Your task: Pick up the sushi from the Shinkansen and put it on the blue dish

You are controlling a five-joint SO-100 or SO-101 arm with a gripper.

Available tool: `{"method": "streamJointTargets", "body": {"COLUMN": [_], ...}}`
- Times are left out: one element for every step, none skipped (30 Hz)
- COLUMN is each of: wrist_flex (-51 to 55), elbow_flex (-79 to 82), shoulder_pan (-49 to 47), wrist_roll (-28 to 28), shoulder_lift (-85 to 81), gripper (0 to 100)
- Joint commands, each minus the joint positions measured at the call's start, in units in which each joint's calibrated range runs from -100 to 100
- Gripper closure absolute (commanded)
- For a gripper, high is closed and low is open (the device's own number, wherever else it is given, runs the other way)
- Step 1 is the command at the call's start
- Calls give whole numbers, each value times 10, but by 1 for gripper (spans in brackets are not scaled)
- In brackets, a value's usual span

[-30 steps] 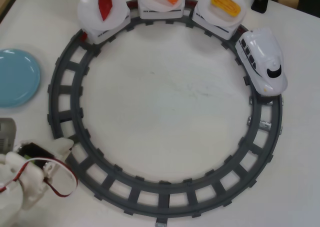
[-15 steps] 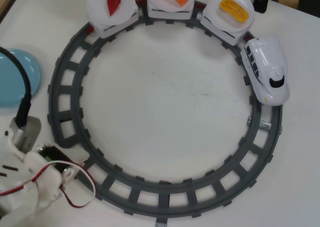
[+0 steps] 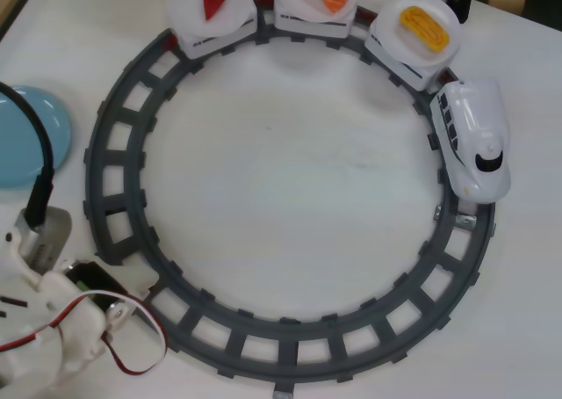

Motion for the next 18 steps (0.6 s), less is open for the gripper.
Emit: {"method": "streamJointTargets", "body": {"wrist_flex": [-23, -29, -32, -32, -32, -32, -32, -32, -32, -34, -40, -44, -44, -44, -44, -44, -44, -44], "elbow_flex": [-32, -30, -30, -30, -30, -30, -30, -31, -31, -31, -30, -29, -29, -29, -29, -29, -29, -29], "shoulder_pan": [4, 4, 4, 4, 4, 4, 4, 4, 4, 4, 4, 5, 5, 5, 5, 5, 5, 5], "wrist_roll": [-3, -3, -3, -3, -3, -3, -3, -3, -3, -3, -3, -3, -3, -3, -3, -3, -3, -3], "shoulder_lift": [-4, -4, -4, -4, -4, -4, -4, -4, -4, -4, -4, -4, -4, -4, -4, -4, -4, -4], "gripper": [97, 97, 97, 97, 97, 97, 97, 97, 97, 97, 97, 97, 97, 97, 97, 97, 97, 97]}}
